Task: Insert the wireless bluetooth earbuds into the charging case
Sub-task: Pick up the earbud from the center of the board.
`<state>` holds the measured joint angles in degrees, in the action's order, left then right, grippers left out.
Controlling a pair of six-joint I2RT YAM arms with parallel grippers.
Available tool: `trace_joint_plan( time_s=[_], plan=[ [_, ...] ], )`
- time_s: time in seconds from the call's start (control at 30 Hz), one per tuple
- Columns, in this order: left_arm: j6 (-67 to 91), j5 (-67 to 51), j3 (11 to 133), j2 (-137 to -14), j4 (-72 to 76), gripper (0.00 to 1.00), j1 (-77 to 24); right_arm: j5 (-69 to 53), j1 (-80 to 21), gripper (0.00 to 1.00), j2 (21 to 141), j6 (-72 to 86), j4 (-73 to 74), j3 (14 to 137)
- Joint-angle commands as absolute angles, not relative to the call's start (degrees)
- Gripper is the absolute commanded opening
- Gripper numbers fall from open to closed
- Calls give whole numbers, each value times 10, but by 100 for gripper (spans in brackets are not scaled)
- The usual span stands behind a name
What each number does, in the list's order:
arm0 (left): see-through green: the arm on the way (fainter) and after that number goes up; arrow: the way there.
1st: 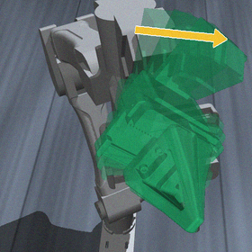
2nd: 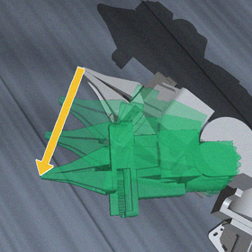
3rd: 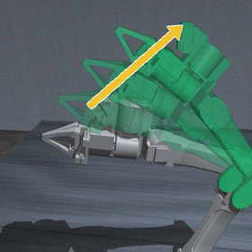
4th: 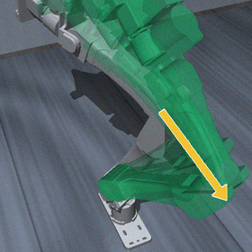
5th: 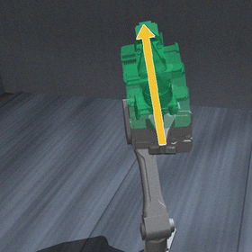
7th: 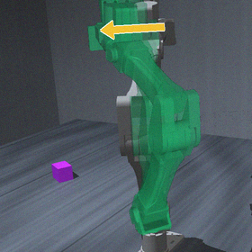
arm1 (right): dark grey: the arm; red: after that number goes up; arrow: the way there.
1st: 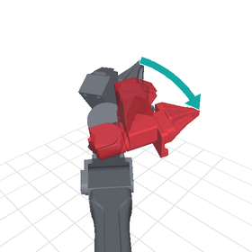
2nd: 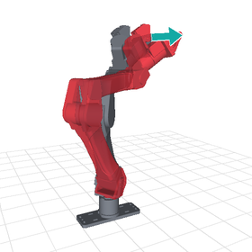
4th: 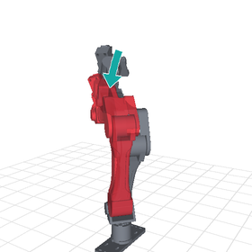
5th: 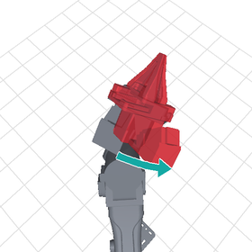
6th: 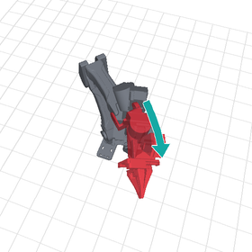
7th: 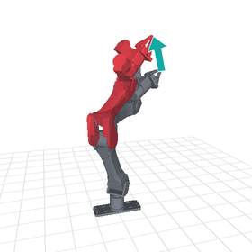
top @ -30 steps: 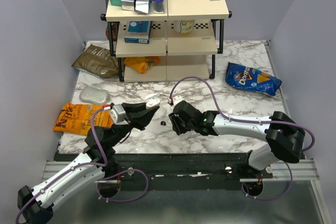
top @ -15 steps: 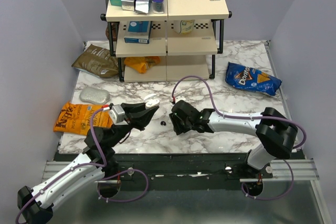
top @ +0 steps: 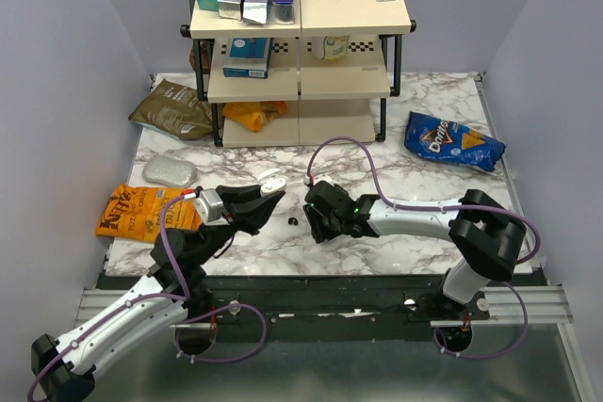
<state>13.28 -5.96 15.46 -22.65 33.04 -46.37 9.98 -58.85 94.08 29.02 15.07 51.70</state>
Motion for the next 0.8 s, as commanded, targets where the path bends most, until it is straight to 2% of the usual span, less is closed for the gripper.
trace_joint_plan(
  time_s=[0.0, 0.27, 0.43, 0.63, 0.77],
  plan=[
    [128, -50, 163, -221, 329, 0, -468, 91, -586, 53, 956, 301, 156, 525],
    [128, -48, 163, -215, 325, 0, -470, 89, -586, 47, 964, 303, 156, 522],
    [128, -48, 162, -216, 325, 0, -473, 88, -586, 38, 965, 304, 156, 519],
    [127, -47, 161, -213, 324, 0, -475, 86, -586, 32, 963, 308, 156, 516],
    [127, -45, 160, -210, 323, 0, -476, 93, -586, 22, 953, 310, 156, 512]
  ],
)
